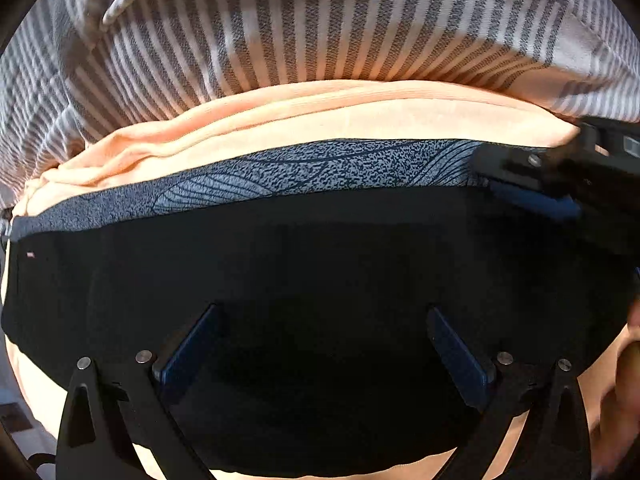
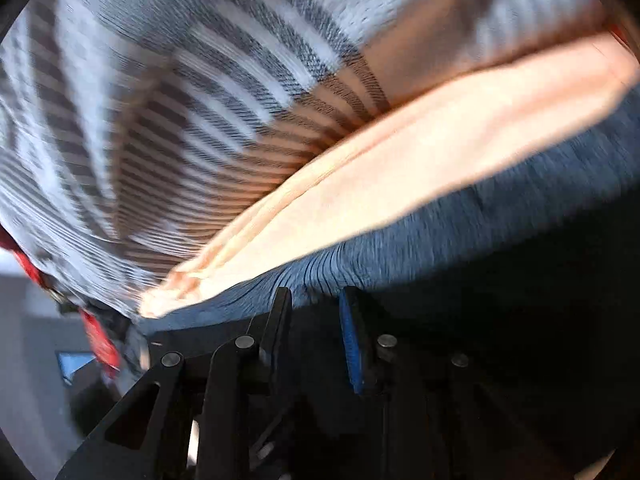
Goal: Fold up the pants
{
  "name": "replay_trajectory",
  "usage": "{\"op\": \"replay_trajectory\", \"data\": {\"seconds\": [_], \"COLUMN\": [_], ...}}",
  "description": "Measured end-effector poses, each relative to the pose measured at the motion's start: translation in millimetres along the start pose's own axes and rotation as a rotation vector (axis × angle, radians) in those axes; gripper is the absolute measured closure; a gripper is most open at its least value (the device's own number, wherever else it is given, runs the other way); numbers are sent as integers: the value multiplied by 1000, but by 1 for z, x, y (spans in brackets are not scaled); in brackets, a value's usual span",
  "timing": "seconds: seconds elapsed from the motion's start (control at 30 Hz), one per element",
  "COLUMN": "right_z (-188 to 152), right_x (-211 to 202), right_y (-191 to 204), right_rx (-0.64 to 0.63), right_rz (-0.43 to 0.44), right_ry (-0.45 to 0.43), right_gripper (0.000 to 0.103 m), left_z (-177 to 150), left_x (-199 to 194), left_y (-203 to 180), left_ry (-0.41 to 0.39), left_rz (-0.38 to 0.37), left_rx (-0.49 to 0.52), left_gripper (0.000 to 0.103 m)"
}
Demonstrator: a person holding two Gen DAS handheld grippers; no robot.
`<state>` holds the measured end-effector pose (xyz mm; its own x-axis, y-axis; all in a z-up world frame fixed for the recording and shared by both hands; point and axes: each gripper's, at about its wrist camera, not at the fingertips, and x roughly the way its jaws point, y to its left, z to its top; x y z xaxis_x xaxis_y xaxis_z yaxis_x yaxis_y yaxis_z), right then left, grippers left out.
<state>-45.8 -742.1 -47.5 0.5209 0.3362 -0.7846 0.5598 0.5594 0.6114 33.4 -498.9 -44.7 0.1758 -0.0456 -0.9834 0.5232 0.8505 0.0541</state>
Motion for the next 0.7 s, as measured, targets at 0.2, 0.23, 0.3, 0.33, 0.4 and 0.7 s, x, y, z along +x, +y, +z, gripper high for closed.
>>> {"op": "replay_trajectory", "data": {"seconds": [0.2,0.23,0.3,0.33,0.4,0.7], "right_z": [26,28,26,21,5,-80], "right_x": [-59,-75,-97,-108,-119,-95], "right_y": [-62,-76,-87,-89,-82,-46], "right_rx": [62,96,141,162,159,-55], "right_rz": [-232,-273,-304,-287,-243,-400], "right_ry": [-178,-212,-256,-274,-269,-201], "right_gripper": [99,101,99,95,95,96], "left_z": [-1,-5,-3,-4,-4,7], "left_x": [0,1,7,8,12,-3], "left_y": [0,-4,-10,-9,-13,-32], "left_ry": [-16,-18,-23,-24,-28,7], "left_rz": [8,8,10,12,15,24], "left_rx": [0,-3,-1,1,10,56], "left_gripper": [0,0,0,0,0,0]}}
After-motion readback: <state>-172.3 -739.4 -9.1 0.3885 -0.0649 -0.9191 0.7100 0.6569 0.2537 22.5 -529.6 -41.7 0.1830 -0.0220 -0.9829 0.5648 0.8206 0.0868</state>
